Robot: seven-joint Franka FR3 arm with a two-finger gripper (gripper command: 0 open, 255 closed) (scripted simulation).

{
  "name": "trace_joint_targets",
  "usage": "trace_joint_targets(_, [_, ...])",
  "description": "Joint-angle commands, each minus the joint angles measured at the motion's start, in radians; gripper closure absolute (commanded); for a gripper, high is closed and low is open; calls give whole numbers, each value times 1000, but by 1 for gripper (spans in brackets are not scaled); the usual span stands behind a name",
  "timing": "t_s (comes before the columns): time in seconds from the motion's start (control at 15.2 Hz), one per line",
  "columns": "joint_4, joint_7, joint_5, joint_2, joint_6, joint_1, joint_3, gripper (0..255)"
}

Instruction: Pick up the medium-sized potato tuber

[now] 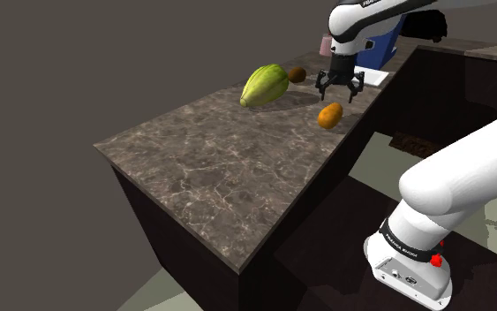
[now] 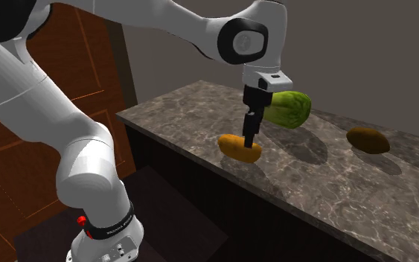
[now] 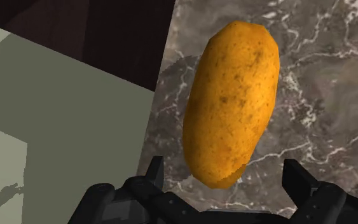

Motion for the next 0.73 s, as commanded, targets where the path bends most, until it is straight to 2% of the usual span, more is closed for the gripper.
trace_joint_targets(0.0, [-19,17,-3,9,28,-5,-1,0])
trace_joint_targets(0.33, [-72,23,-6,35,107,-6,-4,0])
trace_joint_targets(0.46, [-72,23,-6,35,107,-6,-4,0])
trace_joint_targets(0.53, [-71,23,-6,35,106,-6,-4,255])
trace_joint_targets(0.66, [-70,23,-6,36,106,-6,-4,255])
